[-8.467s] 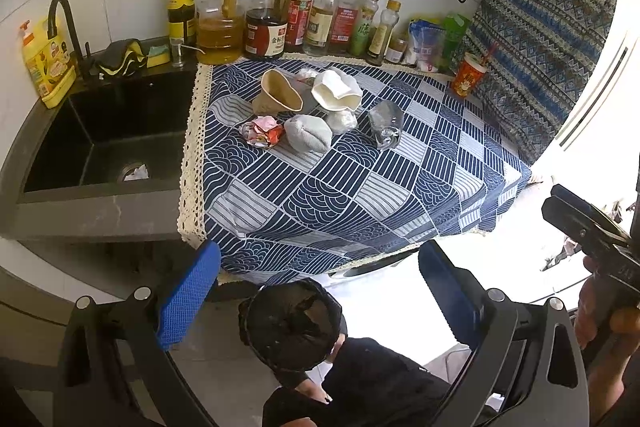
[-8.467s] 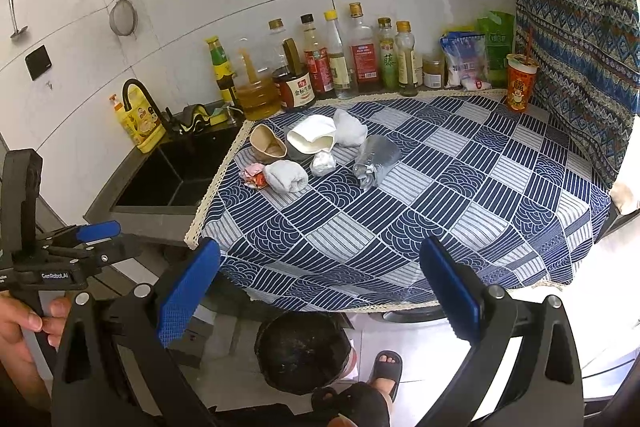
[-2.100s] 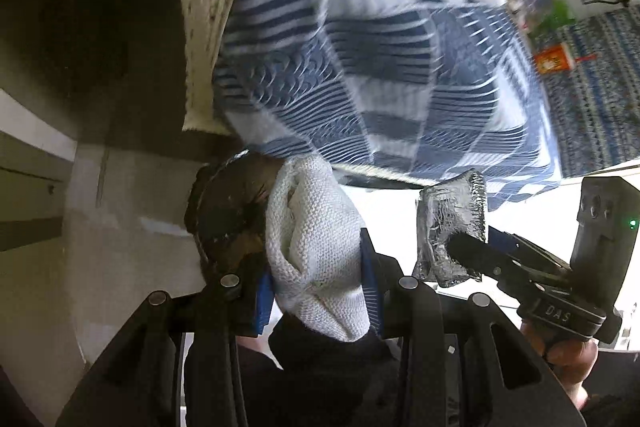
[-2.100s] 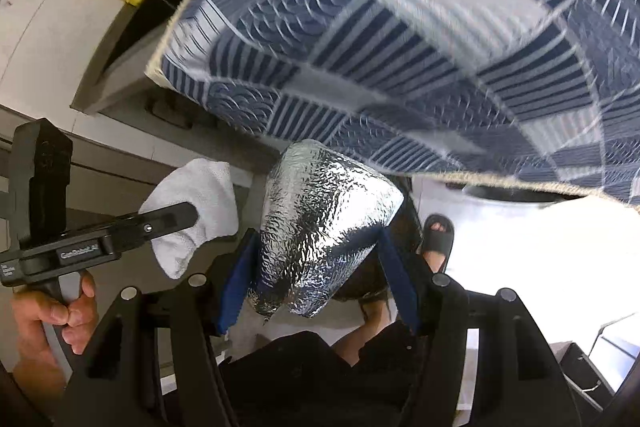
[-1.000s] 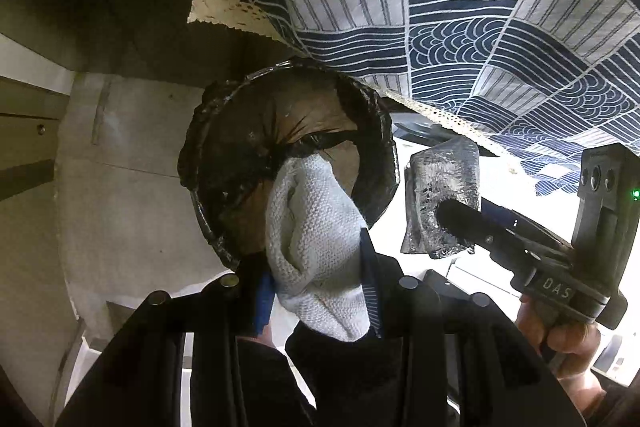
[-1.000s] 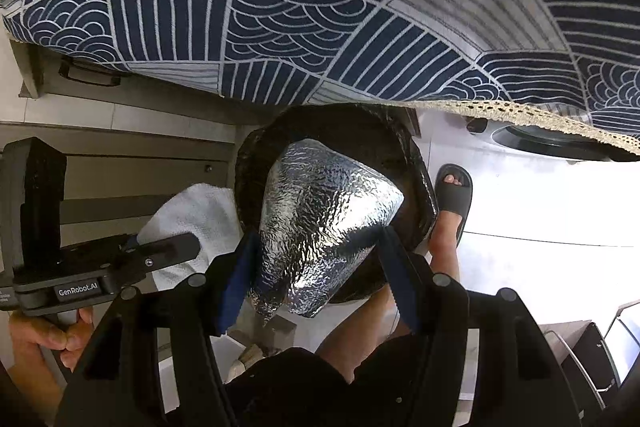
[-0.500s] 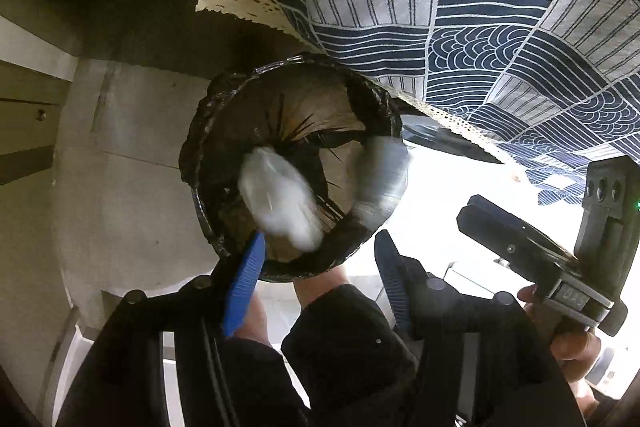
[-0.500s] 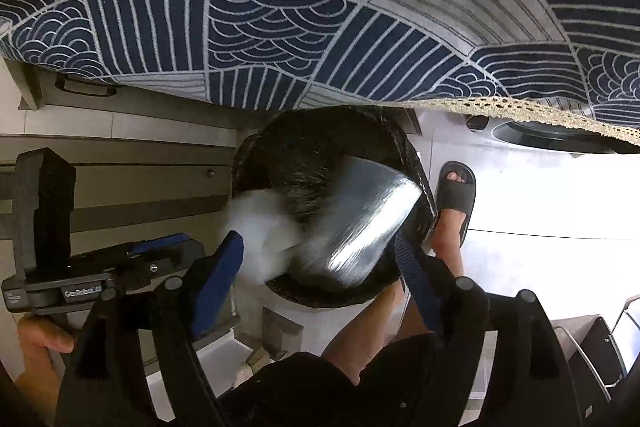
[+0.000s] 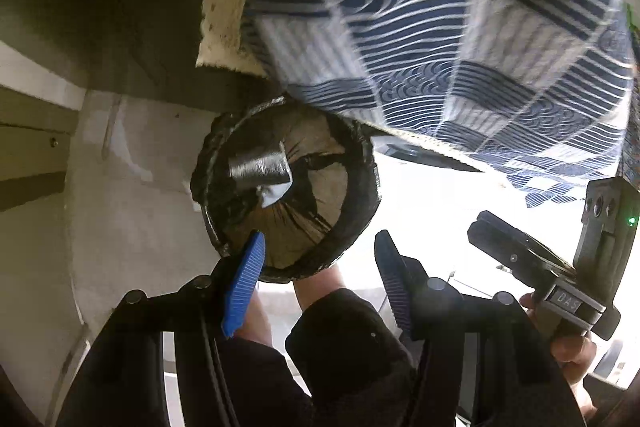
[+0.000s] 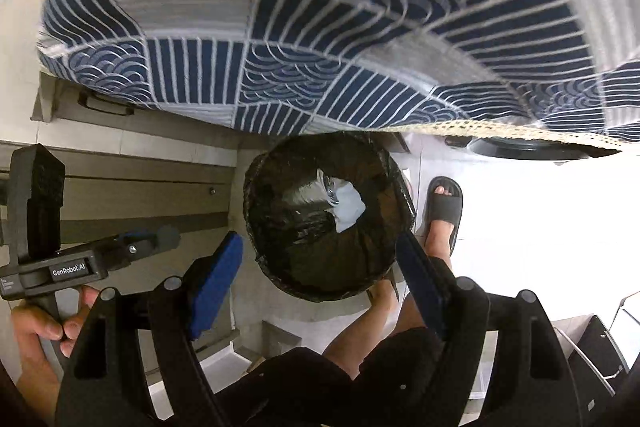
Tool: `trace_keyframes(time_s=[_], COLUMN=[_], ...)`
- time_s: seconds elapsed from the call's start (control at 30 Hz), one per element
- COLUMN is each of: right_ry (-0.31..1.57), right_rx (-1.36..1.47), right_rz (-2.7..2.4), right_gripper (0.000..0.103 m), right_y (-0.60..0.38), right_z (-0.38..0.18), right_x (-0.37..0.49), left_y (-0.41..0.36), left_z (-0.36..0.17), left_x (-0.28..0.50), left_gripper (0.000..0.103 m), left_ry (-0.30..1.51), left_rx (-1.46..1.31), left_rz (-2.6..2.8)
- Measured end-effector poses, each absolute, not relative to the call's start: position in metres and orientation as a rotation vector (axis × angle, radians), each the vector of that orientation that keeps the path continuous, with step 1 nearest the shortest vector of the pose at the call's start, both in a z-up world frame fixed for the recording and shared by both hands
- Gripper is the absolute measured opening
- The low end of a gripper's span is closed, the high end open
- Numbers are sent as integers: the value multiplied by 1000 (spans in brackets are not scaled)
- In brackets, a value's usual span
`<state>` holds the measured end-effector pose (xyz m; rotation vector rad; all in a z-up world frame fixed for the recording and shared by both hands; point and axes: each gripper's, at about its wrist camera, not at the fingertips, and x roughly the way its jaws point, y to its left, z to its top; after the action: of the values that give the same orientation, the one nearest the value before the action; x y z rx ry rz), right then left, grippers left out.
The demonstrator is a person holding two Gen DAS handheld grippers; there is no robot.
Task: Collect trash
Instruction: 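Raise both tools back up toward the table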
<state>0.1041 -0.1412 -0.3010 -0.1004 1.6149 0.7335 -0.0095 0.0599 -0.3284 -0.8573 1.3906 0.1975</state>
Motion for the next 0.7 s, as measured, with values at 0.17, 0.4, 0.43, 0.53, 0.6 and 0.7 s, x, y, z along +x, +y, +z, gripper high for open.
trace_keyframes(time_s=[0.17, 0.4, 0.43, 0.53, 0.6, 0.7], right_ry=[1543, 1404, 1378, 1335, 1324, 1263], right_rx=[-100, -124, -130, -126, -116, -93], right_rz=[752, 759, 757, 748, 747, 754], right_gripper=[83, 84, 85, 85, 91, 98], right_y=[-147, -151, -152, -155, -155, -156], right_z=[-264, -203, -193, -170, -157, -133], right_x=[102, 91, 90, 85, 83, 80], left_y=[56, 50, 49, 45, 44, 42], left_z=[-289, -233, -228, -205, -187, -158], left_x=[-7, -6, -6, -5, -4, -2], left_gripper=[55, 65, 65, 65, 72, 77], left_ry=[1320, 1242, 1234, 1197, 1166, 1097], left_rx=[-819, -759, -751, -718, -695, -662], left_rz=[186, 115, 108, 92, 93, 91])
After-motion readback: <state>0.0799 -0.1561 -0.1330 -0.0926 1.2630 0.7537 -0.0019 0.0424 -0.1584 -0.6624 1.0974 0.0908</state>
